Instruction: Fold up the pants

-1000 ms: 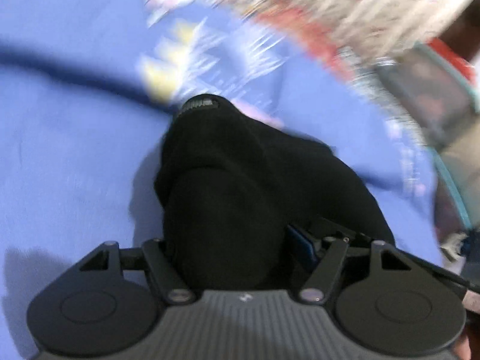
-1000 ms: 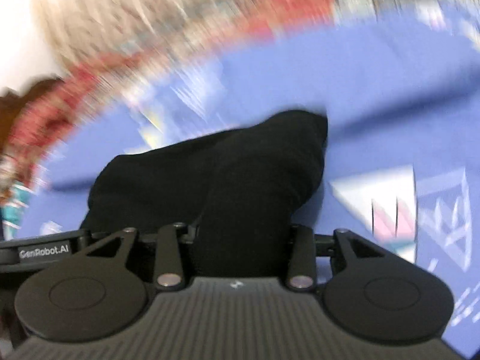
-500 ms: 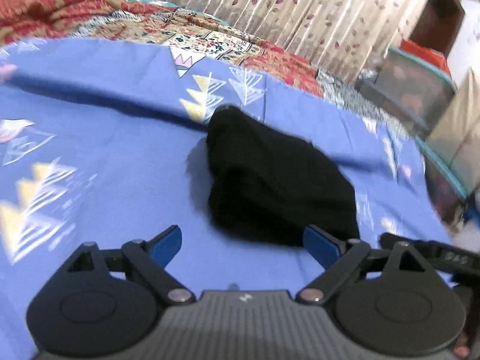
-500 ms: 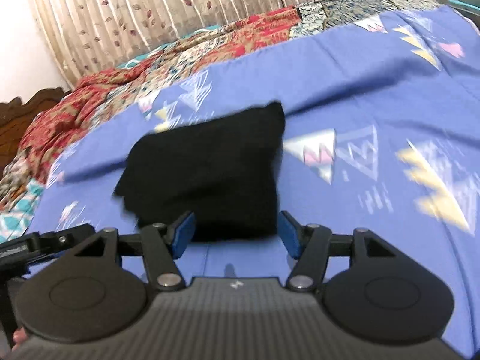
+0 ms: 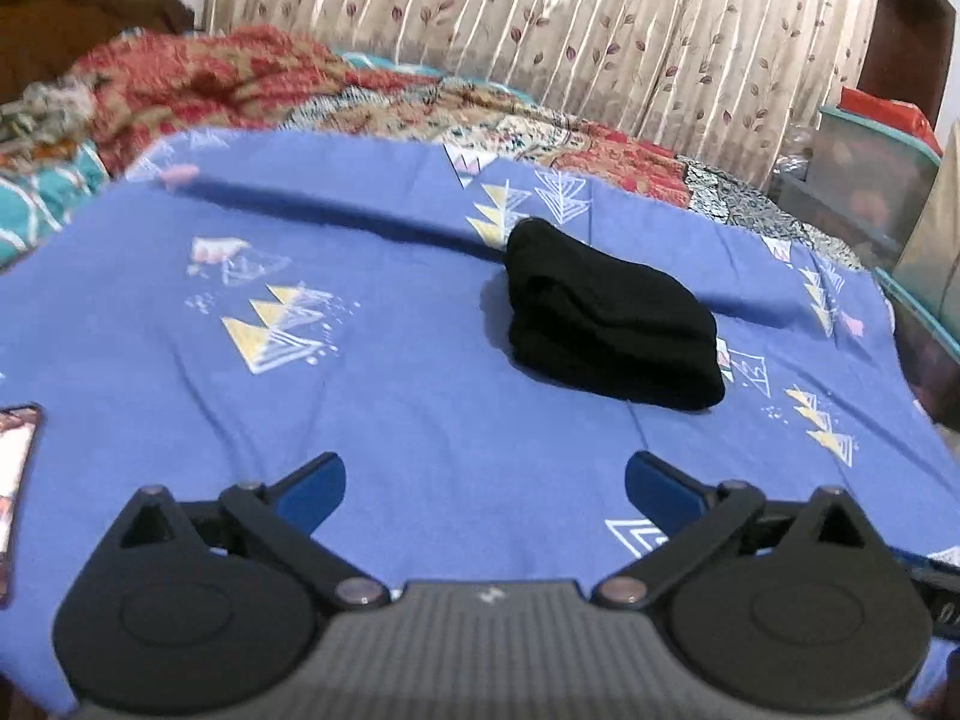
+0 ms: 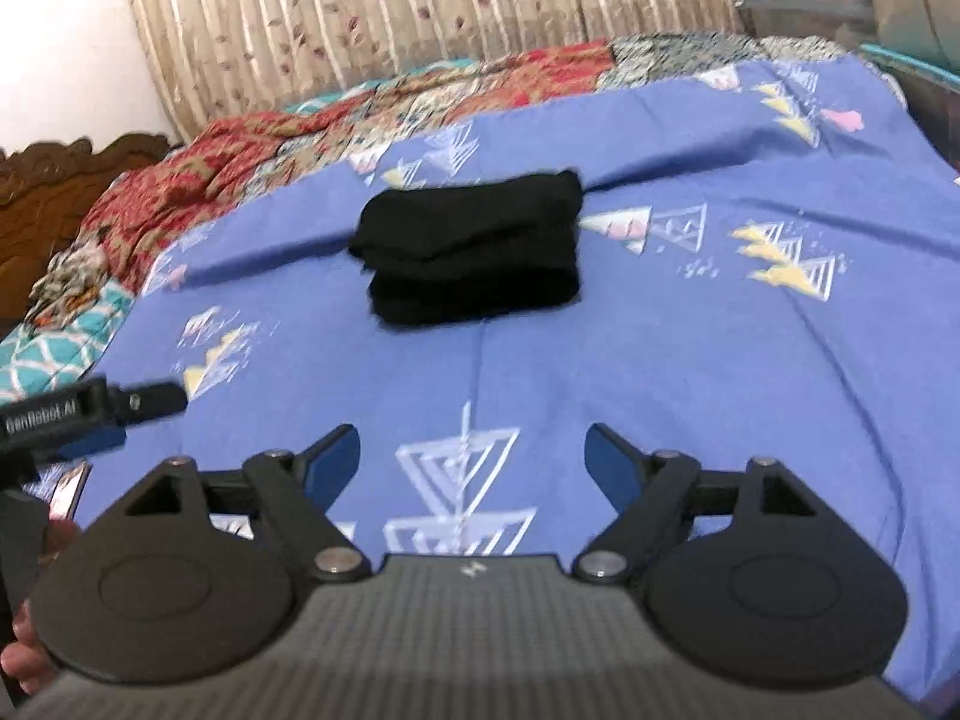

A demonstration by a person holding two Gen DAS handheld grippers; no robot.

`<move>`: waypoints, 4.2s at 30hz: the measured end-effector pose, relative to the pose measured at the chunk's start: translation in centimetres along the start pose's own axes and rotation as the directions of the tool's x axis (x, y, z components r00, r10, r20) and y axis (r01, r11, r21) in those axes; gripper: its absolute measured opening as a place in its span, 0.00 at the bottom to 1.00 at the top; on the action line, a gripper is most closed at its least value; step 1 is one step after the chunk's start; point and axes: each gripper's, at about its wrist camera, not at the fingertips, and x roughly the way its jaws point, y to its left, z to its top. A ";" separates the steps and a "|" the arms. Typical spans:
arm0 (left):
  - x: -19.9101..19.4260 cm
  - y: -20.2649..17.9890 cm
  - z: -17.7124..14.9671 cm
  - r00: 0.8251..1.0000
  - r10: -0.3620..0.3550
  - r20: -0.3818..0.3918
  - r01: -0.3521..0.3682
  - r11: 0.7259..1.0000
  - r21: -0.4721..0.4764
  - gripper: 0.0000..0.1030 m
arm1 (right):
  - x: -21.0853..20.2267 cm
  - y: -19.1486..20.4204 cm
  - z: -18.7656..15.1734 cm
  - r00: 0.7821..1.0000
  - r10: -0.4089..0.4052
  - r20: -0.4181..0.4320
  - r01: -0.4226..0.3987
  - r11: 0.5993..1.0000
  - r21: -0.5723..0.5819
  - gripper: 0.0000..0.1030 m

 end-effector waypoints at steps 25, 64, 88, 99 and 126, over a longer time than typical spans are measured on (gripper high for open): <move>-2.8 -1.4 -1.5 0.992 0.121 0.040 -0.123 0.989 0.077 1.00 | -0.3 1.1 -2.0 0.997 0.013 -0.082 -0.007 0.997 0.075 0.88; -2.1 -2.1 -2.1 0.989 0.149 0.007 -0.147 0.971 0.190 1.00 | -0.2 0.1 -1.8 0.993 0.016 -0.114 -0.004 0.994 0.105 0.88; -2.0 -2.2 -0.6 0.965 0.256 0.047 -0.261 0.944 0.200 1.00 | 0.1 0.2 -2.0 0.991 0.025 -0.135 -0.010 0.994 0.111 0.88; -1.8 -2.1 -0.4 0.970 0.241 -0.008 -0.235 0.951 0.199 1.00 | -0.1 0.3 -1.9 0.992 0.030 -0.122 -0.019 0.996 0.090 0.88; 0.9 -2.1 -2.4 0.938 0.281 -0.205 -0.233 0.945 0.228 1.00 | -0.1 -0.1 -1.7 0.992 0.036 -0.124 -0.023 0.994 0.109 0.88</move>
